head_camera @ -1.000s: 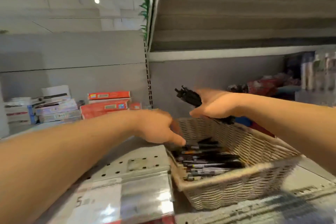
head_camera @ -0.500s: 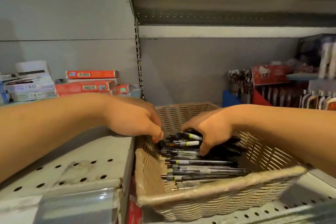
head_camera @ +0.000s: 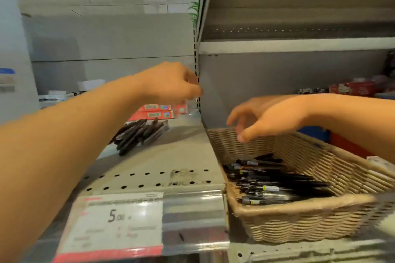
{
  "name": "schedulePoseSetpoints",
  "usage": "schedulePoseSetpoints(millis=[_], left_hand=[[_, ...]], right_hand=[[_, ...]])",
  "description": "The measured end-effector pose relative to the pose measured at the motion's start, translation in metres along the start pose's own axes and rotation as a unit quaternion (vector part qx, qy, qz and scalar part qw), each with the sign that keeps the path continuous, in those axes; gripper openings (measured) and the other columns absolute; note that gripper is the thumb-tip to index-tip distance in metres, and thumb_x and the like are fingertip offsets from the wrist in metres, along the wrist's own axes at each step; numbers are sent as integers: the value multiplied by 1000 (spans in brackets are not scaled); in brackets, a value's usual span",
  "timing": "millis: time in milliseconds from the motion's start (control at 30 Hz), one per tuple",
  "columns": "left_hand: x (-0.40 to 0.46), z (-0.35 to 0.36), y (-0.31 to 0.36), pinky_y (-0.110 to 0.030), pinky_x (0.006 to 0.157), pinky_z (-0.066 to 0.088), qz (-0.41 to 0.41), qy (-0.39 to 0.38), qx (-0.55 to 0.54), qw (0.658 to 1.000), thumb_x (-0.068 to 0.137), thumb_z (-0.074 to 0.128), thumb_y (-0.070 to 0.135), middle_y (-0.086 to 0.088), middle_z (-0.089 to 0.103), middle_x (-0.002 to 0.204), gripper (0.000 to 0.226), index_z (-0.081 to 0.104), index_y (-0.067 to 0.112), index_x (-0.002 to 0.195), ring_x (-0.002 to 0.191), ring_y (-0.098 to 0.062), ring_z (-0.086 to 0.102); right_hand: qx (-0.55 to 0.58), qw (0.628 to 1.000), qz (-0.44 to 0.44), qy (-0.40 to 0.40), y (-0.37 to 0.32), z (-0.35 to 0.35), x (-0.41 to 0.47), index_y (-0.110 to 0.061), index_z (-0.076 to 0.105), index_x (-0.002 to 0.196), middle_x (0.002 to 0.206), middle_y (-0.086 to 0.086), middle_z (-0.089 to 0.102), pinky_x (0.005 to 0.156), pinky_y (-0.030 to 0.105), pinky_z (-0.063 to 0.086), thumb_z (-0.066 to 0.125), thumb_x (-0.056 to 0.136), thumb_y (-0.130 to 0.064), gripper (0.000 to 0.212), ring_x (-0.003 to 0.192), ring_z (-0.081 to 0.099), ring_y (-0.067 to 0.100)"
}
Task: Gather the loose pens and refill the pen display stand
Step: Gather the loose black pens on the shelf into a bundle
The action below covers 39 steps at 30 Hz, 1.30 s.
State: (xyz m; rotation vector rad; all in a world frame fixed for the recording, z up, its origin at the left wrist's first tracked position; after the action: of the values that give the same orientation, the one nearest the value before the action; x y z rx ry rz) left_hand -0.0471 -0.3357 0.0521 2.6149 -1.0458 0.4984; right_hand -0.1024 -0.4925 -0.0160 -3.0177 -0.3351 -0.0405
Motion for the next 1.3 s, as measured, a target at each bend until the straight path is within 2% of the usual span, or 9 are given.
schedulePoseSetpoints(millis=[200, 300, 433, 633, 767, 933, 1033, 1200, 1300], left_hand=[[-20, -18, -103, -30, 81, 43, -106, -38, 129, 985, 96, 56, 41, 1, 68, 98, 31, 69, 20, 115, 92, -22, 60], [-40, -10, -151, -33, 84, 46, -140, -100, 249, 953, 96, 49, 43, -7, 67, 119, 27, 63, 19, 97, 94, -27, 55], [-68, -4, -197, -31, 77, 42, -148, -159, 295, 931, 95, 53, 41, -7, 60, 97, 21, 54, 20, 91, 88, -26, 52], [-70, 3, -224, -33, 73, 55, -134, -171, 196, 956, 87, 63, 32, -1, 61, 73, 19, 65, 13, 83, 77, -23, 63], [-63, -13, -227, -25, 55, 57, -154, -88, -83, 981, 89, 62, 24, -4, 69, 84, 16, 67, 10, 95, 65, -16, 69], [-70, -37, -202, -25, 52, 55, -55, 5, -329, 943, 90, 62, 16, -3, 70, 79, 12, 67, 10, 97, 59, -11, 68], [-75, -46, -182, -35, 68, 60, 3, 37, -367, 929, 89, 62, 11, -7, 75, 85, 13, 71, 9, 98, 65, -17, 67], [-77, -46, -177, -35, 72, 59, -12, 24, -452, 892, 83, 59, 26, -11, 76, 82, 22, 74, 11, 83, 71, -22, 72], [-73, -29, -191, -25, 59, 57, -77, 8, -308, 948, 87, 57, 23, -4, 73, 74, 18, 71, 10, 88, 66, -17, 69]], right_hand=[[30, 998, 3, 52, -67, -18, 38, -41, 57, 129, 108, -11, 71, 82, 25, 52, 62, 96, -49, 34, 92, 68, 6], [57, 995, 0, 81, -100, -16, 64, -35, 61, 125, 98, -10, 69, 65, 22, 54, 65, 95, -44, 31, 80, 69, 5], [97, 992, -12, 80, -147, -12, 100, -28, 63, 122, 103, -8, 67, 67, 25, 61, 66, 95, -39, 29, 82, 71, 6], [187, 972, 1, 142, -200, -36, 150, -22, 68, 109, 90, -6, 70, 60, 27, 58, 66, 94, -33, 19, 78, 71, 10], [259, 936, 15, 237, -211, -44, 171, -20, 67, 106, 100, 1, 72, 57, 26, 54, 66, 95, -33, 17, 81, 73, 15], [350, 885, 7, 306, -207, -44, 157, -22, 63, 115, 71, -6, 70, 43, 17, 47, 69, 93, -41, 30, 56, 67, 5], [381, 875, -19, 299, -213, -43, 146, -12, 68, 111, 58, -10, 68, 46, 15, 47, 69, 95, -33, 26, 52, 64, 2], [379, 875, -19, 301, -209, -44, 129, -10, 72, 87, 60, -8, 64, 47, 16, 47, 64, 97, -28, 22, 50, 58, 3], [399, 869, -36, 292, -207, -43, 125, -10, 72, 95, 65, -7, 63, 48, 16, 48, 69, 95, -26, 17, 50, 57, 2]])
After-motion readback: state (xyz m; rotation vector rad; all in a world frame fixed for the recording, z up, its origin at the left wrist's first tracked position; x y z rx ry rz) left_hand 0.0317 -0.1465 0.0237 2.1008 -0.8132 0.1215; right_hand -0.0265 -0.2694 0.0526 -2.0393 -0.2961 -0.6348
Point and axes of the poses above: each hand's wrist, its own x-axis towards the middle knuckle, its own z-axis out of the palm, y = z × x, the point moved 8 cm from there along x, towards the middle knuckle
